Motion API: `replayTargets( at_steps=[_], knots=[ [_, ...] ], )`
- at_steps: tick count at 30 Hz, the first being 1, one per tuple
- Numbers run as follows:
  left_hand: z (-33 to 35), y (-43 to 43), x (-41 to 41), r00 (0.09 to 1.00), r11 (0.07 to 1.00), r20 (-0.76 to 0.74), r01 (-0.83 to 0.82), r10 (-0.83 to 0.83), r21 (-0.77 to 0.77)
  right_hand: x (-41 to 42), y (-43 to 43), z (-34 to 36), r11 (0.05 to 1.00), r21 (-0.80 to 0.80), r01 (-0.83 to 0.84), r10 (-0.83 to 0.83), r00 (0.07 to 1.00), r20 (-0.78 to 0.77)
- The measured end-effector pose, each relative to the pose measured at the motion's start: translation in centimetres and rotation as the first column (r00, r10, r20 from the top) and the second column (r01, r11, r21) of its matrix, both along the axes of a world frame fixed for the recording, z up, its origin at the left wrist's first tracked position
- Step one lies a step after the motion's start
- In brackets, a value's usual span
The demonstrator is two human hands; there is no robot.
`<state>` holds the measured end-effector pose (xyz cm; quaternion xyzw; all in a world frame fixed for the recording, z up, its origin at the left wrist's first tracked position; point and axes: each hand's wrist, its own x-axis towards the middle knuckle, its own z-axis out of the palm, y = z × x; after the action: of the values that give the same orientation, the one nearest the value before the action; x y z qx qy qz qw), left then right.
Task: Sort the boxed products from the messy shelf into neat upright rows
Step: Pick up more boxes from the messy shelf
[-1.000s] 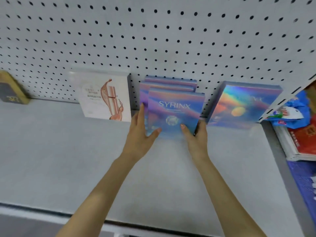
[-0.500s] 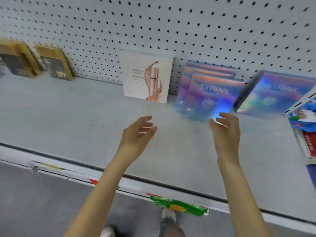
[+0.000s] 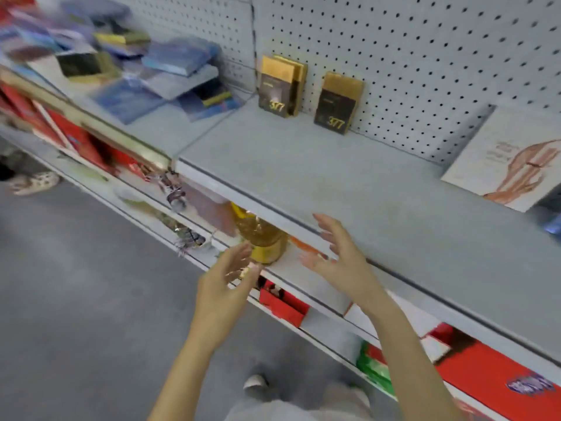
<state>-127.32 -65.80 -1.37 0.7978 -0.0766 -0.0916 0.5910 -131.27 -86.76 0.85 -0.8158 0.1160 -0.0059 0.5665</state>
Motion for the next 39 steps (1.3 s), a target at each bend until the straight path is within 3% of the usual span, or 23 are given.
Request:
replayTargets(
  at_steps=[4,10,17,22,25,27,30,36,39],
  knots=[
    [0.2,8.0,3.6,0.984,0.984,0.007,-0.179,0.179,-0.012,5.9,6.6,-0.2,0.991,-0.022,-0.131,0.131,0.991,-0.015],
    [-0.7,13.4,9.9,0.963,0.964,0.019,-0.267,0.267,-0.003,13.3,12.0,-0.7,0.974,-0.053,-0.222,0.218,0.974,-0.064],
    [-1.9,18.0,22.1,0.971,0.971,0.004,-0.238,0.238,0.034,26.3,16.5,-2.2,0.991,0.077,-0.105,0.105,0.994,-0.002],
    [-0.4,22.0,33.9,0.970,0.969,0.009,-0.243,0.243,0.035,37.4,19.0,-1.6,0.967,0.216,0.136,-0.141,0.990,0.011],
    [0.0,24.0,40.1,0.968,0.969,0.064,-0.247,0.244,0.030,43.6,20.2,-0.8,0.847,0.405,0.344,-0.346,0.936,-0.072],
    [-0.1,25.1,42.8,0.971,0.972,0.046,-0.236,0.235,0.016,46.9,20.8,-0.1,0.700,0.556,0.447,-0.417,0.889,-0.189],
    [0.1,26.8,47.2,0.989,0.989,0.043,-0.142,0.141,0.033,50.8,21.6,-0.3,0.477,0.705,0.524,-0.536,0.810,-0.239],
    [0.7,28.8,59.3,0.982,0.986,0.083,0.164,-0.167,0.042,54.6,24.9,-1.0,0.257,0.694,0.672,-0.841,0.510,-0.182],
    [1.6,29.3,62.6,0.928,0.929,0.047,0.368,-0.369,0.023,53.9,27.4,-0.3,0.173,0.732,0.659,-0.882,0.435,-0.183]
  ],
)
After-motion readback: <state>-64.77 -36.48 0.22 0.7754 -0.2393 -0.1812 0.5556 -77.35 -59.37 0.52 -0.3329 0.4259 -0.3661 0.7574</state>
